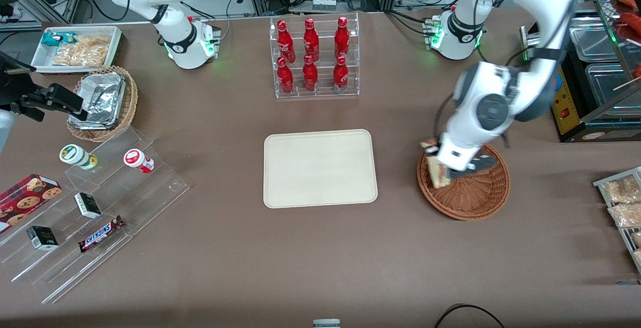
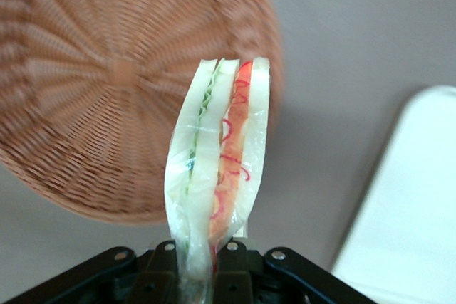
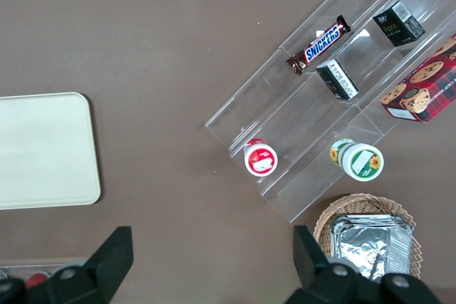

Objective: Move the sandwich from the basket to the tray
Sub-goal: 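Lift the sandwich and carry it over the cream tray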

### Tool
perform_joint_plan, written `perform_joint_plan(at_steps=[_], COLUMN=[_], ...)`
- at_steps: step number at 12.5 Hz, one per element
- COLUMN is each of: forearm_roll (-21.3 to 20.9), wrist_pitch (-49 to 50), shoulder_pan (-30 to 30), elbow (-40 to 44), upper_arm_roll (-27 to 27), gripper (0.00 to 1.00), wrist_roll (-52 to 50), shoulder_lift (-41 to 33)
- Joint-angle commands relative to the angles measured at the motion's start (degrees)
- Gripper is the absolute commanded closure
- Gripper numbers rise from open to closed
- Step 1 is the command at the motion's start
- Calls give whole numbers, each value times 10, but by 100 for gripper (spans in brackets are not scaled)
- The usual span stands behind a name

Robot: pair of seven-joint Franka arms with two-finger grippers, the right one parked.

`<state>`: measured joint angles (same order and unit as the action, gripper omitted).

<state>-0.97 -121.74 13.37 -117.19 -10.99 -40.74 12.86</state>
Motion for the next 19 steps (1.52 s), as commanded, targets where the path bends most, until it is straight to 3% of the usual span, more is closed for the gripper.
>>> perform_joint_plan(at_steps=[1, 10, 15, 19], forearm_roll=[-5, -7, -39, -76], wrist_pitch=[10, 11, 9, 5], shoulder_pan=[74, 228, 252, 259], elbow=[72, 290, 368, 384], upper_arm_roll=[4, 6, 7, 7], gripper=[95, 97, 97, 97], wrist_roll=[-28, -132, -181, -215], shoulder_lift=[57, 237, 300, 321])
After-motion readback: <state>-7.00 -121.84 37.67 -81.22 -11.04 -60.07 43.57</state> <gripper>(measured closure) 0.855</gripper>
